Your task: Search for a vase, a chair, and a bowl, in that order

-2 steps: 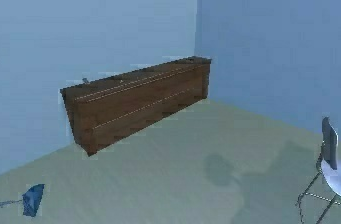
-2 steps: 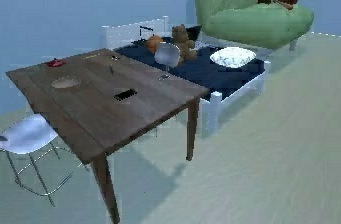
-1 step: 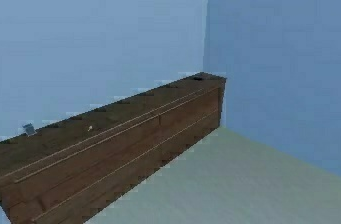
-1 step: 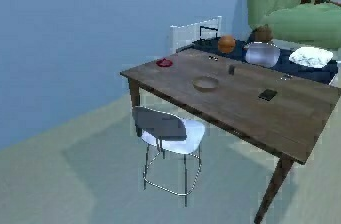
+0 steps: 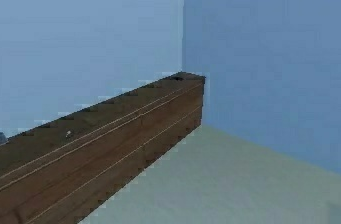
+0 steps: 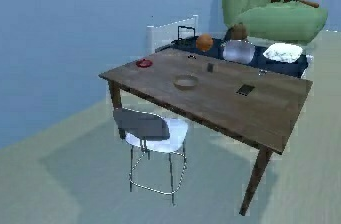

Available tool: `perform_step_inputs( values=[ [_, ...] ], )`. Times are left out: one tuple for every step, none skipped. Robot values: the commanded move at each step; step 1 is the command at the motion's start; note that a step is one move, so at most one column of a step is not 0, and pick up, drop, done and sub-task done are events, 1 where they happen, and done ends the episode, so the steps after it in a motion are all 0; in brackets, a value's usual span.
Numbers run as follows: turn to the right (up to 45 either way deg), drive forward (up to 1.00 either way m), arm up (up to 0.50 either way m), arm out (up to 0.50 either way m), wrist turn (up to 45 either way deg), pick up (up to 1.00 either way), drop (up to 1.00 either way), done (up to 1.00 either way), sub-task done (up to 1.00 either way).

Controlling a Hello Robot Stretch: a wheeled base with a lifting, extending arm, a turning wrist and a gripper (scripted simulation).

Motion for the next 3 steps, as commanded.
perform_step_inputs(
  values=[
    [0.0,0.35,0.0,0.0,0.0,0.0,0.0,0.0,0.0],
    [45.0,0.0,0.0,0.0,0.0,0.0,0.0,0.0,0.0],
    [18.0,0.0,0.0,0.0,0.0,0.0,0.0,0.0,0.0]
  ],
)
